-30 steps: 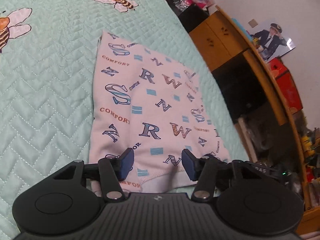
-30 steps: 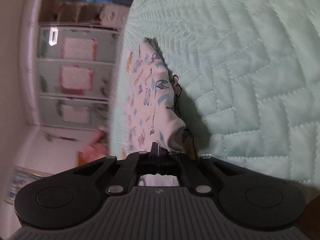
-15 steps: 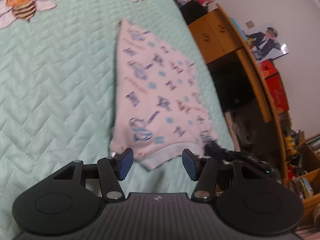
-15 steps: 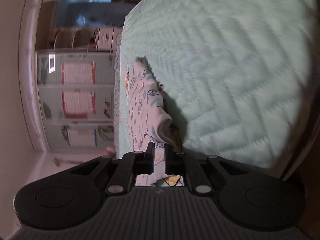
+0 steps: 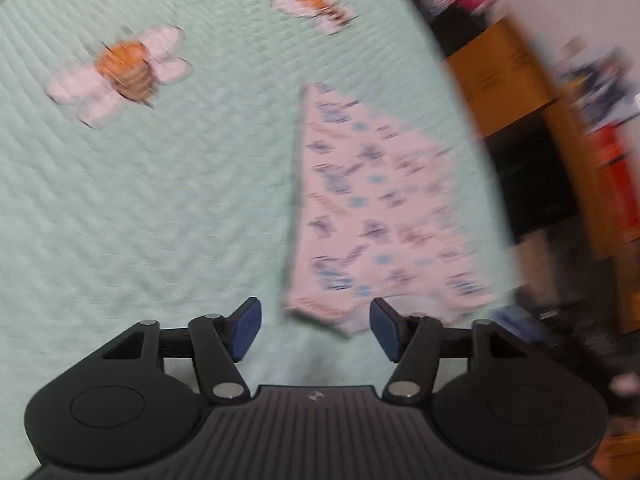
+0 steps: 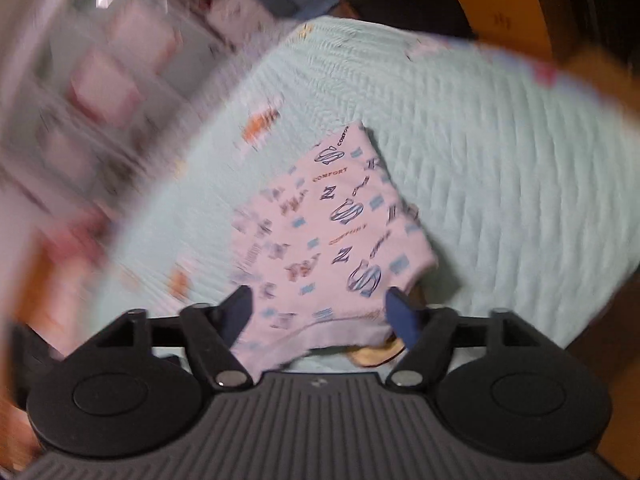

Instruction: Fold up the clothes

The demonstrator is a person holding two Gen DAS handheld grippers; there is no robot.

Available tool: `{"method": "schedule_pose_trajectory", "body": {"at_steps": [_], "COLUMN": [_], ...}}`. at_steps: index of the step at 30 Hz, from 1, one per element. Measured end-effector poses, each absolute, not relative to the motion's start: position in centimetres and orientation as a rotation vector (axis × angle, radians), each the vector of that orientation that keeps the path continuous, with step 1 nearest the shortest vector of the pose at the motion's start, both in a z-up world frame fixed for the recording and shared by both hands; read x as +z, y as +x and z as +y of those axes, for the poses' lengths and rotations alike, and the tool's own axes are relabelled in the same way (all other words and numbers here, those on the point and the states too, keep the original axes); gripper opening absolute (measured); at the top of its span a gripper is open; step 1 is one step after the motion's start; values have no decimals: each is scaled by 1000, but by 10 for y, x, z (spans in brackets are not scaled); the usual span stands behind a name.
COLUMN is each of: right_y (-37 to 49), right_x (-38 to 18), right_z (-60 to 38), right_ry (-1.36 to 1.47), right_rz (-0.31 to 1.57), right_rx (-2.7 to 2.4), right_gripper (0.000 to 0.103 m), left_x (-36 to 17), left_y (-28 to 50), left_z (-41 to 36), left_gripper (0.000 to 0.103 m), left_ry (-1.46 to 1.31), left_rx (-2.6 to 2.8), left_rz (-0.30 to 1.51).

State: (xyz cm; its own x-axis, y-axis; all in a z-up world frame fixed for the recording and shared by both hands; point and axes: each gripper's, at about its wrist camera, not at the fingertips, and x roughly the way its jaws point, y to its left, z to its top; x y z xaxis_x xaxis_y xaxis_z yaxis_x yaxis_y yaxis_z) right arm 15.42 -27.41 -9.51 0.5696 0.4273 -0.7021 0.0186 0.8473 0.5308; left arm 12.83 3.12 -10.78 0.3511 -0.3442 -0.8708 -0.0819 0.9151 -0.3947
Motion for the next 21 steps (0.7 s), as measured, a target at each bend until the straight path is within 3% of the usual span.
{"method": "schedule_pose_trajectory", "body": {"at_steps": [1,4,7,12,21], "right_y": [161,164,173,182,195], "right_x": [-86,-79,-71,-61,-60], "right_z": [-264,-241,-220,-196,-185], "right_ry": [440,211,60,-76,-92], "right_rz": [983,1107,1176,1235,1340], "right_rx": [231,200,185,197,234], "right_gripper": [91,91,91,92,91], "left_x": [-103,-92,-91,-95,-102], "left_y": [131,135,147,161,169], "left_z": [24,7,-17,-44,-40], "left_gripper": [67,68,76,77,77], "left_ry": [-346,-241,-113,4,-30], "left_rx": [-147,-125,-111,-131,-104], "left_rz": [1234,1283,1393,1498,1594]}}
